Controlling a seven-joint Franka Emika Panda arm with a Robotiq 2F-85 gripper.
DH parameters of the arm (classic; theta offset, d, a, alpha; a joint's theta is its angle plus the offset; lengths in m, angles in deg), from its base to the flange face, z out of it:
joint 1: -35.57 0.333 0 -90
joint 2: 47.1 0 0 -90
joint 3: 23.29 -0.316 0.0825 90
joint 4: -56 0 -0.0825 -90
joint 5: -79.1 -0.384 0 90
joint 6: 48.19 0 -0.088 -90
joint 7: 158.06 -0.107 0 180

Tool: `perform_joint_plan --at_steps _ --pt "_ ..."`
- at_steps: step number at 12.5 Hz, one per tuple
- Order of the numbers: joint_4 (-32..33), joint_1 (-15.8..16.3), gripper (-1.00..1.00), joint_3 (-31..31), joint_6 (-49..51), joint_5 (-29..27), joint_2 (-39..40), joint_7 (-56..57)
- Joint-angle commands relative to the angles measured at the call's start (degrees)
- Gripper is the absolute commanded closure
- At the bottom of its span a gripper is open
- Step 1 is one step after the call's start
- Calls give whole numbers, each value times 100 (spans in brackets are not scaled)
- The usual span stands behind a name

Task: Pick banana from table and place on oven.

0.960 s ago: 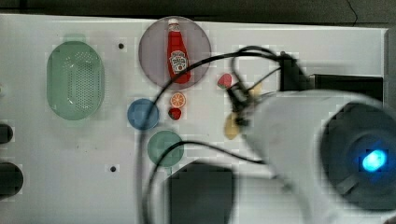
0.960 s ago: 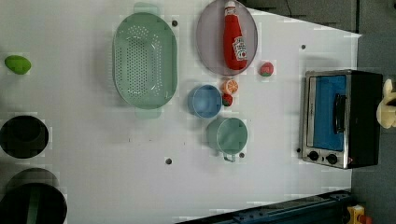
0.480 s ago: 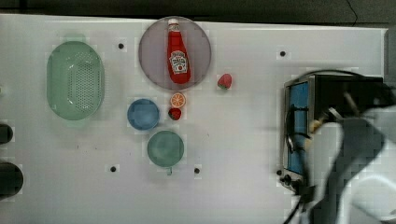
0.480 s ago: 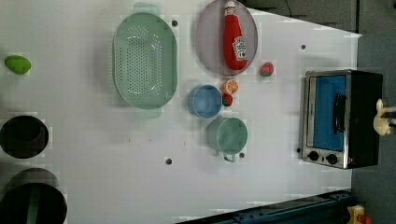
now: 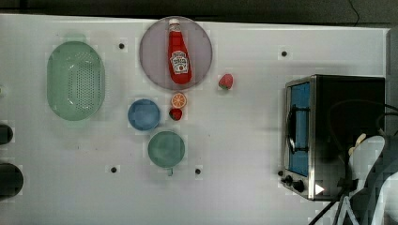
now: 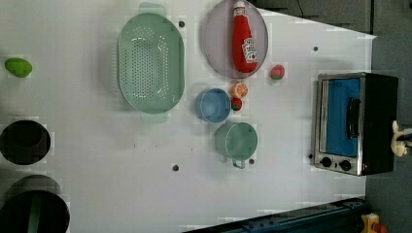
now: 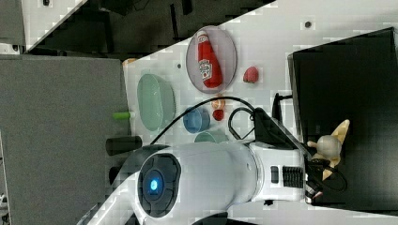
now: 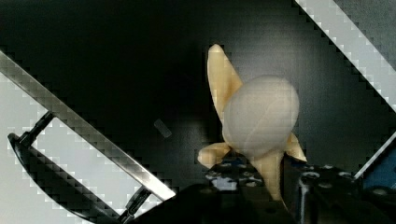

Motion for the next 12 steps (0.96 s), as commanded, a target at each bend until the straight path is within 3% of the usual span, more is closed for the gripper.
perform_joint_plan --at_steps 1,5,9,12 --pt "-305 209 -10 -258 -69 8 -158 457" --pt "-335 231 -98 -324 -38 10 -189 456" --pt "-612 410 -100 -646 541 43 -574 194" --pt "-666 615 -100 -1346 1512 43 -1189 -1639"
